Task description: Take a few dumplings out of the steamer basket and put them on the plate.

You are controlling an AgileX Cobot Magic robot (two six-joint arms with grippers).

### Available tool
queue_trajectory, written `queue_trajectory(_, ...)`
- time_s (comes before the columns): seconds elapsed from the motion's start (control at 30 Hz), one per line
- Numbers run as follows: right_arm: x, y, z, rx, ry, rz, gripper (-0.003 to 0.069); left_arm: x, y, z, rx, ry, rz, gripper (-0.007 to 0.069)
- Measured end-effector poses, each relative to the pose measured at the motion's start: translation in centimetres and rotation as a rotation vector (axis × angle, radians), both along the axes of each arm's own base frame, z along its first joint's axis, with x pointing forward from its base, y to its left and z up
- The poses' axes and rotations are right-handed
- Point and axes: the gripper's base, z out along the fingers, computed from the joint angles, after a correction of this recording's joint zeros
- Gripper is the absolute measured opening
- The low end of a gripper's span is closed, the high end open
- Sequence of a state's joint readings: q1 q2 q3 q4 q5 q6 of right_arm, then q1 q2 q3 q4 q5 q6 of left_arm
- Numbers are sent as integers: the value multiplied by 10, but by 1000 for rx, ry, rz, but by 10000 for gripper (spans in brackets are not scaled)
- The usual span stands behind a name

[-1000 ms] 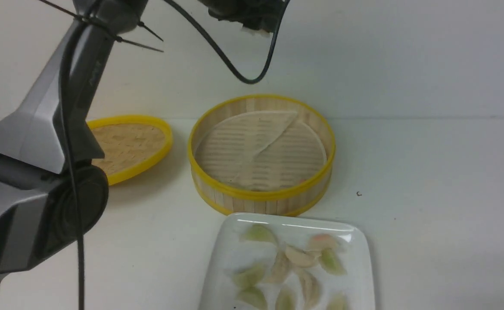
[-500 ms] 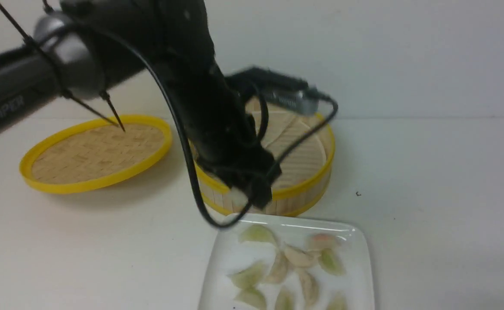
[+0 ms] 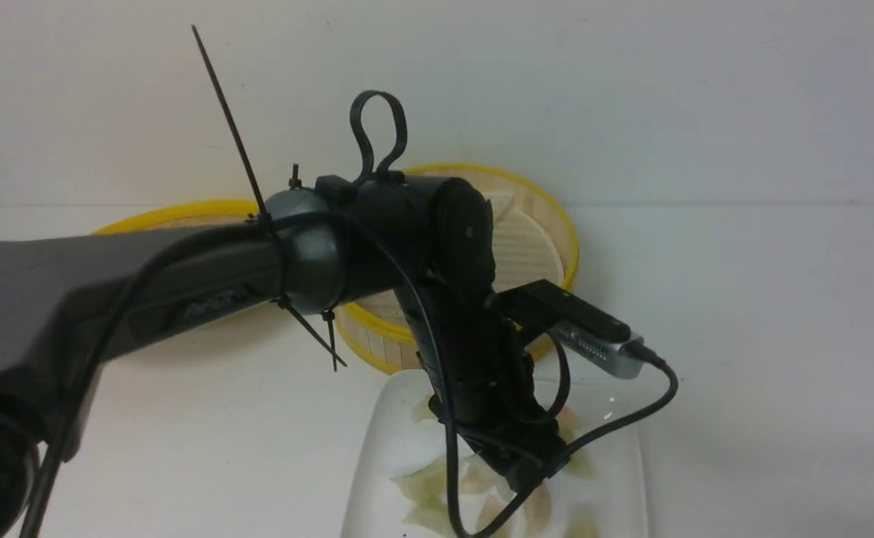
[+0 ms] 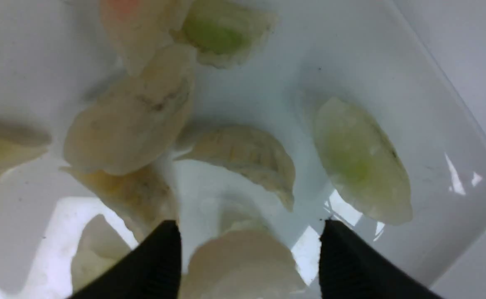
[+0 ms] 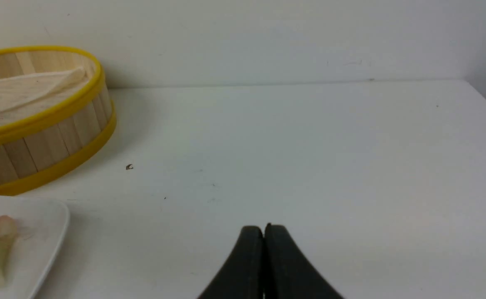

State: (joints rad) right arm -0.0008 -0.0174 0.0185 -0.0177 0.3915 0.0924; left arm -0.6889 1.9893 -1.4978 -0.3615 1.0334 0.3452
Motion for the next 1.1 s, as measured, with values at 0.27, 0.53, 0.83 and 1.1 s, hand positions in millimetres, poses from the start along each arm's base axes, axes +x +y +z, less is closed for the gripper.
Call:
queue_trajectory(0.27, 0, 0, 0, 0, 0, 0, -15, 31, 7, 54, -33, -36, 139, 524)
queue_trajectory(0.53, 0, 0, 0, 0, 0, 0, -15, 114, 71, 98, -1, -283, 455, 424)
queue_trajectory(0.83, 0, 0, 0, 0, 0, 0, -15, 142, 69, 6, 149, -137, 401, 498)
queue_trajectory(1.1, 0, 0, 0, 0, 0, 0, -15, 144, 68, -18, 216, -107, 361, 532)
